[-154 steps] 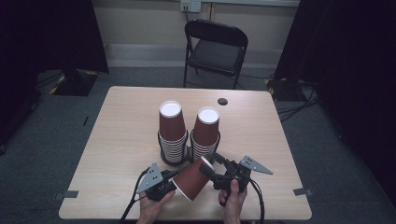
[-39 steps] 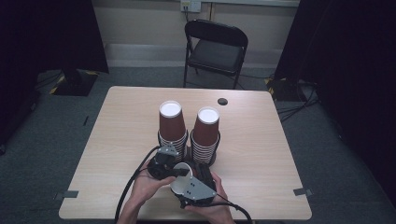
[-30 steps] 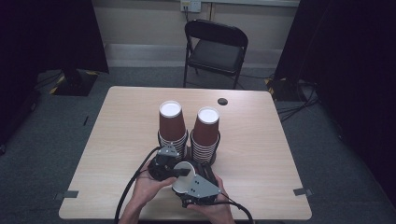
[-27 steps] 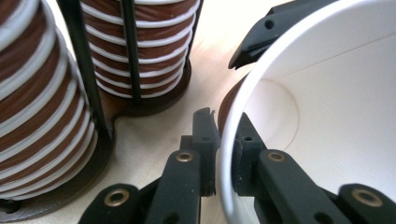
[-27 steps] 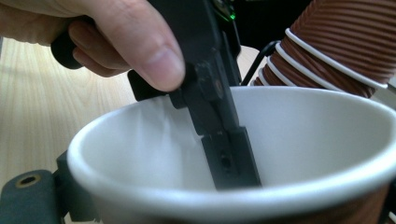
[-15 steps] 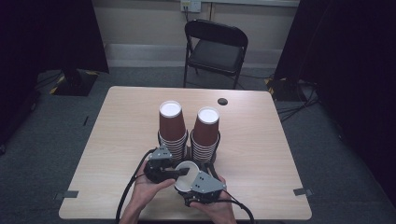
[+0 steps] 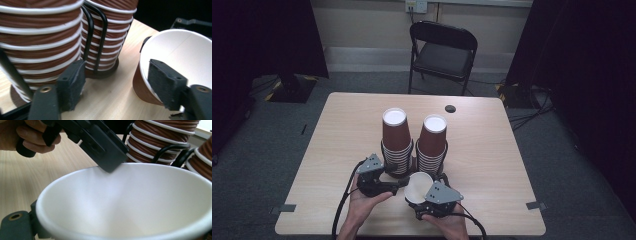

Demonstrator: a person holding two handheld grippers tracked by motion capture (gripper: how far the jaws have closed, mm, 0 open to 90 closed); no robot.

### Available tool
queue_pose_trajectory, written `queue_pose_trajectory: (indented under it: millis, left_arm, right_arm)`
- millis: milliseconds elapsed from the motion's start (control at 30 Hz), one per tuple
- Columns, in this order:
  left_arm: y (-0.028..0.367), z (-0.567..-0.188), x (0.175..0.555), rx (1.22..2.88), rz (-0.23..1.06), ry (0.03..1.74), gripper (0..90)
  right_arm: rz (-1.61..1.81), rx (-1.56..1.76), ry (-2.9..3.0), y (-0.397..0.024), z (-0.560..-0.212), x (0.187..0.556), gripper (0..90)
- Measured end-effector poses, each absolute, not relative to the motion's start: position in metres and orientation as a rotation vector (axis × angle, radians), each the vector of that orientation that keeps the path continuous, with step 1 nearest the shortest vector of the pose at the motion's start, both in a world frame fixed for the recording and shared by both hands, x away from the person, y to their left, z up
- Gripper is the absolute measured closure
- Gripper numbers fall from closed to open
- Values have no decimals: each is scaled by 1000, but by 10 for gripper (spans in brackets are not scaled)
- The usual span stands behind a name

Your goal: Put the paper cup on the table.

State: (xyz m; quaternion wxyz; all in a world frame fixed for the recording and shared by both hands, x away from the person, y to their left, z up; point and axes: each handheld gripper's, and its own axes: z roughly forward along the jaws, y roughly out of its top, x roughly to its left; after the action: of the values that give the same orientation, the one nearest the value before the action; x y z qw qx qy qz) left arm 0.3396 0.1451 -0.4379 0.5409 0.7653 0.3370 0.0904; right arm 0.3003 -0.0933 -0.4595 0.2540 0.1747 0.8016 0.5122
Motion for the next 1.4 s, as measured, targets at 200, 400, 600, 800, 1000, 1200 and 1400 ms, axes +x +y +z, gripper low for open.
queue_pose_trajectory:
  millis: [200,400,600,800,1000,1200,1400]
  left_arm:
    - [153,-438,335,1769,266,825,206]
    - [160,-440,335,1760,300,856,168]
    - [161,-445,332,1765,332,847,157]
    - [167,-452,329,1742,379,872,158]
    - [176,-462,325,1697,435,899,156]
    - [182,-474,320,1665,505,911,156]
    - [186,-484,317,1661,526,933,156]
  right_arm:
    - [1405,512,2156,-100,-461,302,91]
    - [1461,561,2132,-109,-461,303,90]
    - [1513,595,2110,-115,-458,304,91]
    - [1582,640,2076,-122,-455,307,91]
    - [1607,692,2043,-133,-455,311,90]
    - [1637,737,1983,-145,-452,314,91]
    - [1637,778,1927,-156,-450,319,90]
